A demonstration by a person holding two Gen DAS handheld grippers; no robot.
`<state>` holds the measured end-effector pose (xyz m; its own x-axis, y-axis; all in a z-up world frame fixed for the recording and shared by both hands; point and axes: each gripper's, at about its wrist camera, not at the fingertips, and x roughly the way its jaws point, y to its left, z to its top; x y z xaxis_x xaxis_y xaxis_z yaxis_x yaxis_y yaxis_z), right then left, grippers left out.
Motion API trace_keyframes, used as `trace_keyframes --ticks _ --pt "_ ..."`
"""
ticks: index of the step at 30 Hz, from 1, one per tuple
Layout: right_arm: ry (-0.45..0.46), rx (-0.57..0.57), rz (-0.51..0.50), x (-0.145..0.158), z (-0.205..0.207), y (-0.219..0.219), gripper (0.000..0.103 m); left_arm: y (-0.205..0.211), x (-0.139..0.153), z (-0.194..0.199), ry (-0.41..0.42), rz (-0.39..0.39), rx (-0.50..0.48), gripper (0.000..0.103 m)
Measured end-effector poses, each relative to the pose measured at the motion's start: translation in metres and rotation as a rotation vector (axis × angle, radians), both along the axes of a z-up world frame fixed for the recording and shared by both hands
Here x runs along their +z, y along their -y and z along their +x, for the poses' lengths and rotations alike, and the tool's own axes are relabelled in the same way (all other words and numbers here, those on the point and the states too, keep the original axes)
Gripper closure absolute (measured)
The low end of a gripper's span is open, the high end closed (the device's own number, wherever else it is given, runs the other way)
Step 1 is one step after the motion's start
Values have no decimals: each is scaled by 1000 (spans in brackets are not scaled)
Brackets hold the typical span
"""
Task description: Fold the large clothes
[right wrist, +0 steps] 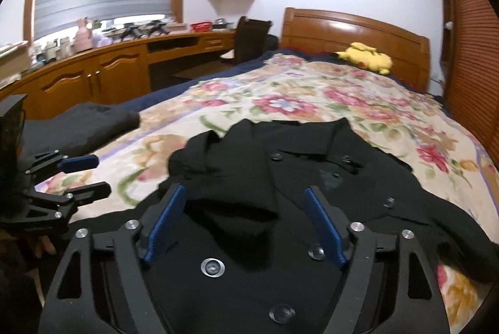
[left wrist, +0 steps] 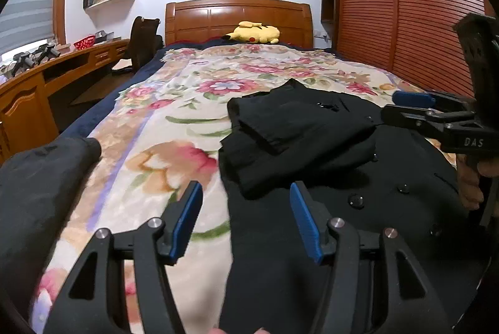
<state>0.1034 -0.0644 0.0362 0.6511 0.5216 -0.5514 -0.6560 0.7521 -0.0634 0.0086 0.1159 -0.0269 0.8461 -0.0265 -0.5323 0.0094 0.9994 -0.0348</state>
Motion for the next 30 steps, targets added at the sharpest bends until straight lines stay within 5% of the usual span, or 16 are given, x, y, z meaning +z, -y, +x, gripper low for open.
trace_keyframes --ticks 12,25,30 --pt "-61 163 -180 -37 21 -87 46 -17 -1 -5 8 -6 30 45" --pt "-145 184 -362 -92 50 -114 47 -23 -1 -6 16 -12 43 45" --pt "-169 133 -302 -90 62 -100 87 -21 0 -5 19 -6 45 44"
